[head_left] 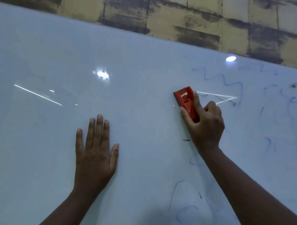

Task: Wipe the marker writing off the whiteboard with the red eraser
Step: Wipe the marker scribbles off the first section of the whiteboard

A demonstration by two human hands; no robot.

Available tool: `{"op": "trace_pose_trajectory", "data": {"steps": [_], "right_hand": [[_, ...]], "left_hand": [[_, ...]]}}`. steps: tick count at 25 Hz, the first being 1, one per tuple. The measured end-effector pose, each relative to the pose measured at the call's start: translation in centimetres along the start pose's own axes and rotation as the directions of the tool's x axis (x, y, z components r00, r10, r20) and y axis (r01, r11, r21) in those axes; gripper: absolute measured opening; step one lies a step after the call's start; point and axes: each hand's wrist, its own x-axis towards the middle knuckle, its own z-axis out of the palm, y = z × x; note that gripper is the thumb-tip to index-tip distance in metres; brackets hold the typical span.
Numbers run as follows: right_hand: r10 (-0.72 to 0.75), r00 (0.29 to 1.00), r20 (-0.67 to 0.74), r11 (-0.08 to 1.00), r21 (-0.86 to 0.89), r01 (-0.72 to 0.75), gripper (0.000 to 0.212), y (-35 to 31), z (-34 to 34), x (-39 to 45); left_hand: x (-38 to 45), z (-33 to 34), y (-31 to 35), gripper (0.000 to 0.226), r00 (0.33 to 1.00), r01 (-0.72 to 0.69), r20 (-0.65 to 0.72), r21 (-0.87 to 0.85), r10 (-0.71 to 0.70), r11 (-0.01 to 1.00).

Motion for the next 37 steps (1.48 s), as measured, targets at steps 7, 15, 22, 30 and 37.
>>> {"op": "trace_pose_trajectory", "data": {"steps": [7, 15, 22, 30, 37], "right_hand": [[-0.294, 0.955, 0.042, 0.947, 0.148, 0.285, 0.057, -4.2, -1.9, -7.8], [-0.543, 0.838, 0.059, 0.838, 0.102, 0.536, 0.059, -3.0, -2.8, -8.0], [-0.058, 0.997, 0.045, 0.996, -0.065, 0.061, 0.062, 4.0, -2.6, -5.0], [-0.211, 0.975, 0.067, 0.975, 0.078, 0.206, 0.056, -1.8, -3.9, -12.9], [-0.536, 0.84, 0.087, 0.836, 0.187, 0.515, 0.053, -3.8, -5.9, -17.0]], "left_hand": [[-1.5, -0.1, 0.4, 0.07, 0.999, 0.001, 0.035, 0.001, -0.001, 1.0], [-3.1, -0.4, 0.4, 0.068, 0.998, -0.022, 0.059, -0.01, 0.022, 1.0], [-4.3, -0.5, 0.4, 0.067, 0.997, -0.039, 0.065, -0.012, 0.04, 0.999], [-5.7, -0.5, 1.0, 0.067, 0.995, -0.037, 0.087, -0.015, 0.038, 0.999], [-7.5, -0.9, 1.2, 0.067, 0.992, -0.037, 0.12, -0.018, 0.039, 0.999]]}}
